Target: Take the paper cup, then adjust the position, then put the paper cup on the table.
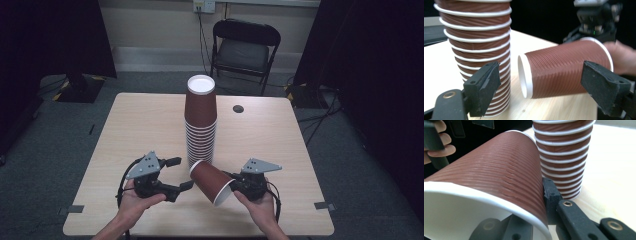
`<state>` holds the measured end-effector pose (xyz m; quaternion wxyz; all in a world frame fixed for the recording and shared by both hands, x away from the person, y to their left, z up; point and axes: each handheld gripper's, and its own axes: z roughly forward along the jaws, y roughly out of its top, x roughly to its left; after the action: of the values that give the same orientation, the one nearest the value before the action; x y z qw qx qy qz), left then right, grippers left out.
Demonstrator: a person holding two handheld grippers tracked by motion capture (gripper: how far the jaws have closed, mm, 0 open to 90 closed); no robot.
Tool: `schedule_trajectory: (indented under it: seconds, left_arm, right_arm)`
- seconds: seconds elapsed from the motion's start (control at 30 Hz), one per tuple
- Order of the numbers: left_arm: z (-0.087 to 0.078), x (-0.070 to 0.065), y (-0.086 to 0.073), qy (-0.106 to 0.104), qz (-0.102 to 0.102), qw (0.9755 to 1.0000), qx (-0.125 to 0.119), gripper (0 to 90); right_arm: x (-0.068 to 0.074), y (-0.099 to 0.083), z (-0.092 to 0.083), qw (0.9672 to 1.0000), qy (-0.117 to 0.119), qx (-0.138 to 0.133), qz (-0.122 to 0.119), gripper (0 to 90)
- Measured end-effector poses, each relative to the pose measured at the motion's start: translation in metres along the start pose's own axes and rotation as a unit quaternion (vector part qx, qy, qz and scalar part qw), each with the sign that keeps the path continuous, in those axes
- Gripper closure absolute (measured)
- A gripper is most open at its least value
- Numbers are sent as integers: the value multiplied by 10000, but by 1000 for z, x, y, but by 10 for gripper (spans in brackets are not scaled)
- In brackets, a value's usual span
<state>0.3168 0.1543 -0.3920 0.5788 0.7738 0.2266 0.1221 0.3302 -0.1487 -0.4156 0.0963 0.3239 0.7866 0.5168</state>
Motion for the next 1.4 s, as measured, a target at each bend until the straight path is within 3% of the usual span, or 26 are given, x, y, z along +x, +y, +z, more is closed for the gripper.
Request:
schedule_trajectory:
  seconds: [0.1,0.13,0.2,0.23,0.27,0.3,0.4,0.47,0.6,0.7,0.73,0.77,0.8,0.83,0.87,0.9,0.97,1.07,1.1,1.2,1.23,1.3,1.37,1.4]
  left_arm:
    - [3,-2,-2,36,141,9999,16,155]
    - [5,-4,-4,30,201,9997,104,155]
    - [6,-5,-5,39,240,9996,166,155]
    - [9,-6,-8,20,372,9989,273,155]
    - [9,-6,-8,20,372,9989,273,155]
    - [14,-9,-13,-21,465,9981,405,156]
    - [19,-12,-17,-44,554,9970,543,159]
    - [23,-16,-19,-27,700,9950,710,158]
    - [26,-18,-20,6,764,9944,735,158]
    - [27,-19,-21,24,944,9927,745,159]
    - [27,-19,-21,24,944,9927,745,162]
    - [29,-20,-22,13,1081,9909,806,167]
    - [29,-20,-22,13,1081,9909,806,166]
    - [30,-23,-22,-21,1200,9890,867,166]
    - [30,-23,-22,-21,1200,9890,867,166]
    - [31,-25,-22,-71,1314,9870,928,166]
    - [32,-28,-23,-55,1423,9853,949,163]
    - [34,-29,-22,-58,1483,9845,938,158]
    - [35,-30,-22,-41,1589,9826,961,158]
    - [37,-31,-22,-109,1669,9811,978,158]
    - [39,-32,-22,-154,1754,9789,1040,161]
    - [40,-33,-22,-152,1813,9776,1054,161]
    - [42,-34,-22,-131,1944,9734,1208,159]
    - [42,-34,-22,-131,1944,9734,1208,160]
  right_arm:
    - [-3,1,-2,9999,85,94,80,861]
    - [-7,4,-2,9989,234,375,168,861]
    - [-9,8,-3,9977,232,608,170,863]
    - [-10,10,-4,9969,237,729,181,863]
    - [-10,10,-4,9969,237,729,181,863]
    - [-11,13,-5,9954,245,901,211,864]
    - [-12,16,-4,9937,244,1067,234,864]
    - [-13,19,-3,9918,219,1226,271,864]
    - [-15,22,-1,9897,237,1374,334,865]
    - [-15,25,2,9849,315,1668,341,865]
    - [-15,25,2,9849,315,1668,341,865]
    - [-15,25,3,9835,325,1746,348,865]
    - [-15,25,3,9827,342,1787,356,865]
    - [-15,26,4,9821,345,1817,362,865]
    - [-15,26,4,9819,342,1829,366,865]
    - [-15,26,5,9813,366,1850,376,865]
    - [-15,26,6,9807,365,1883,375,866]
    - [-15,27,8,9778,440,2010,399,866]
    - [-14,27,9,9770,446,2045,400,866]
    - [-12,27,12,9750,505,2129,386,866]
    - [-12,28,13,9745,523,2147,388,866]
    - [-10,28,14,9739,490,2190,340,866]
    - [-10,27,16,9736,493,2199,352,866]
    - [-11,26,18,9732,503,2214,373,866]
